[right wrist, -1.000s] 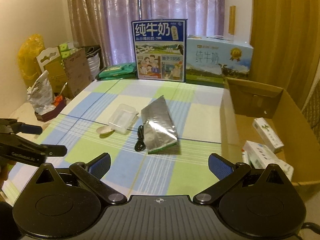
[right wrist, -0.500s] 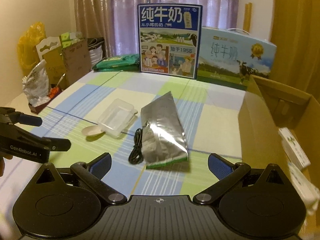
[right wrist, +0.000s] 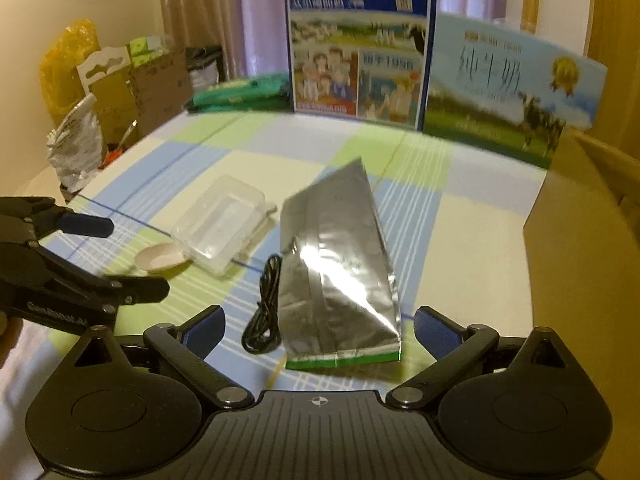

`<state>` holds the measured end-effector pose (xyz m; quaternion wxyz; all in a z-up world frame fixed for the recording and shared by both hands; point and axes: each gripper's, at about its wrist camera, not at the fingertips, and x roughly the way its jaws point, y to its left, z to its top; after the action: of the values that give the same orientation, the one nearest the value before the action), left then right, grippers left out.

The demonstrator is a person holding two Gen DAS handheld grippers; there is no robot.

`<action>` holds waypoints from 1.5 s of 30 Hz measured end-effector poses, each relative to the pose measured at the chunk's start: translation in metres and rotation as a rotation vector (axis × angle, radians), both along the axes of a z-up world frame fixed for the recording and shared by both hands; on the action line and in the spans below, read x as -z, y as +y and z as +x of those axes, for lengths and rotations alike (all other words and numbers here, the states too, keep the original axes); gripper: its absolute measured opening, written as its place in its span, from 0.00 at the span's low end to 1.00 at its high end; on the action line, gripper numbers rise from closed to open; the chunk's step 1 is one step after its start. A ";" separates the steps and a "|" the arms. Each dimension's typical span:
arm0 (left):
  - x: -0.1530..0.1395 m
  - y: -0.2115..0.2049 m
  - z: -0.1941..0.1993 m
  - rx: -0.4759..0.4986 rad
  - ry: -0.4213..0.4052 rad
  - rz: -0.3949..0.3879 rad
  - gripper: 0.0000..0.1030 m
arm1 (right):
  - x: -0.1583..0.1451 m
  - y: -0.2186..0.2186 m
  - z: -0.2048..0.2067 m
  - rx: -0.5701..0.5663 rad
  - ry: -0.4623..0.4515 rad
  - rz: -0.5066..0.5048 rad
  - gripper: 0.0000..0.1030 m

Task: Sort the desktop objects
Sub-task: 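Lower the right tool toward the silver foil bag while the left tool approaches the spoon, then close the right tool on the foil bag while the left tool grasps the white spoon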

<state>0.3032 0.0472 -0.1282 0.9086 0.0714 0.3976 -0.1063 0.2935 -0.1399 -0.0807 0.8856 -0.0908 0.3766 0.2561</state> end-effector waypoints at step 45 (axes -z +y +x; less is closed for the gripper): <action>0.018 0.002 0.018 0.026 0.031 -0.023 0.27 | 0.035 0.027 0.036 -0.068 -0.084 -0.100 0.73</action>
<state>0.3212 0.0495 -0.1459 0.9015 0.0644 0.4095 -0.1240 0.3292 -0.1128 -0.1154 0.8858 -0.1583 0.3480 0.2629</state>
